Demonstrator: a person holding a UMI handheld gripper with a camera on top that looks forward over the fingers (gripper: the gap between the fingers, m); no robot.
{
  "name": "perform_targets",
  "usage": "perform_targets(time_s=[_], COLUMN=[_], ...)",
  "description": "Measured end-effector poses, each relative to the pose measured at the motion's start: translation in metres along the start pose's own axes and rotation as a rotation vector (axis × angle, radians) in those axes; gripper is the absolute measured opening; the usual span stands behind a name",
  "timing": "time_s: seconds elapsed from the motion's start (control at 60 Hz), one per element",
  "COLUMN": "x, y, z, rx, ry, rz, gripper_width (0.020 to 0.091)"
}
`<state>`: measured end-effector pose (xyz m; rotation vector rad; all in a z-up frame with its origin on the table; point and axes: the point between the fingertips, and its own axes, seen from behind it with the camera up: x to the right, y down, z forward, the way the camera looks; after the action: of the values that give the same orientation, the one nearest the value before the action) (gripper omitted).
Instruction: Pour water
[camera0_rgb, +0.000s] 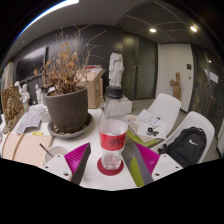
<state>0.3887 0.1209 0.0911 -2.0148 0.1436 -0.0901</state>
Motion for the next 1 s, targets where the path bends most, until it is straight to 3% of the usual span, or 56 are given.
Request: perform_targets(time_s=[0.35,0.633,1.0], x=[-0.071,-0.139,-0.17], y=[0.004,0.029,0.034], z=[-0.169,-0.299,-0.367], rx=[-0.089,-0.107,-0.077], ry=[0.013,0.001,0.019], rz=[-0.064,-0.128,-0.148], gripper_width=[0.0858,0.0858,0.0857])
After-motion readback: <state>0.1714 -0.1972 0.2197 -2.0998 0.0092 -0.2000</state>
